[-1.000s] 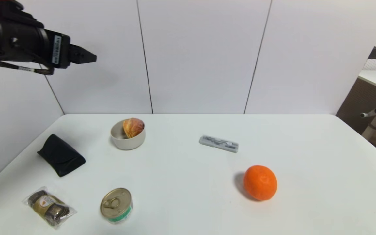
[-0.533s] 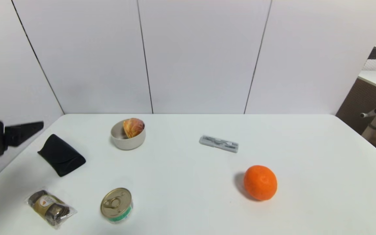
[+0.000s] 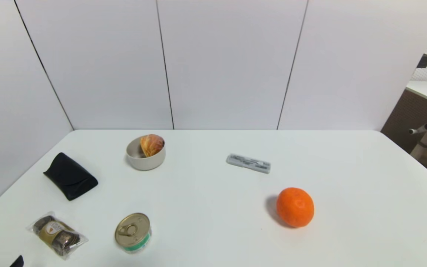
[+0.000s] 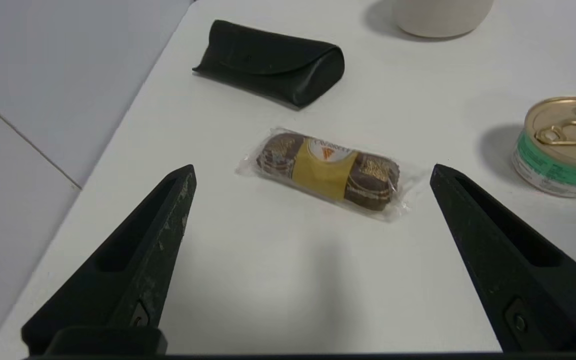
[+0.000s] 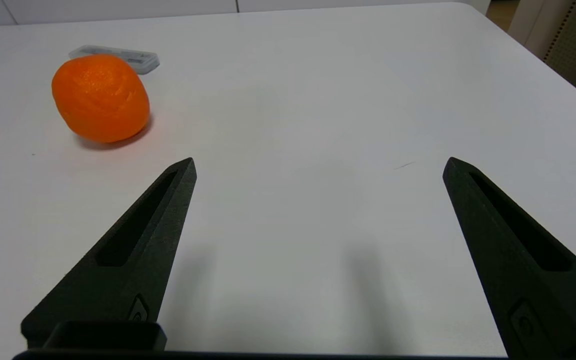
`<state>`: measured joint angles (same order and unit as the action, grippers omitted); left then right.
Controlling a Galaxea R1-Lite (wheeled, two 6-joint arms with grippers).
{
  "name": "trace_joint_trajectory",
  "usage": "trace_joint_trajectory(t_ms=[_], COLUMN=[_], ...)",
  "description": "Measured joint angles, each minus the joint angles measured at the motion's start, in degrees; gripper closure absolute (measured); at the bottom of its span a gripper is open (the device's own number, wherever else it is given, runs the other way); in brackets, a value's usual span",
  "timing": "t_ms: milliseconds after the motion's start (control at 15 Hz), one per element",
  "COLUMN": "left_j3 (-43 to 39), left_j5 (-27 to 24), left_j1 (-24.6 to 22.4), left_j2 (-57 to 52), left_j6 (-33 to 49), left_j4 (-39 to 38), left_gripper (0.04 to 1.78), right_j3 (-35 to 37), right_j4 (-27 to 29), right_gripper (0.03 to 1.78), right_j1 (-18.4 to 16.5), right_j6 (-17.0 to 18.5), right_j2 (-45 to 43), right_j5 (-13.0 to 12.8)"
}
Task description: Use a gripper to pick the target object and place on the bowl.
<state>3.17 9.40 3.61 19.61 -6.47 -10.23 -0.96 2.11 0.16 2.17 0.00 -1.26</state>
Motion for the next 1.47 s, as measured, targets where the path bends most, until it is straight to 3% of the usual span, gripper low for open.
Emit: trace_joint_trajectory(t_ms=[400, 733, 1467], left_j3=[-3.1, -3.2, -3.2], left_j5=[-9.4, -9.5, -9.5], left_j1=[-3.7, -3.9, -3.9], left_j2=[-13.5, -19.1, -19.7], left_j6=[2.0, 3.9, 3.9], left_j4=[8.9, 10.1, 10.1], left_gripper=[0.13, 0.13, 0.13], right_j3=[0.0, 0.0, 0.0], right_j4=[0.0, 0.0, 0.0], right_gripper=[0.11, 0.11, 0.11], right_j1=[0.0, 0.0, 0.0], right_j6=[0.0, 0.0, 0.0], right_j2=[0.0, 0.0, 0.0], right_j5=[0.0, 0.0, 0.0])
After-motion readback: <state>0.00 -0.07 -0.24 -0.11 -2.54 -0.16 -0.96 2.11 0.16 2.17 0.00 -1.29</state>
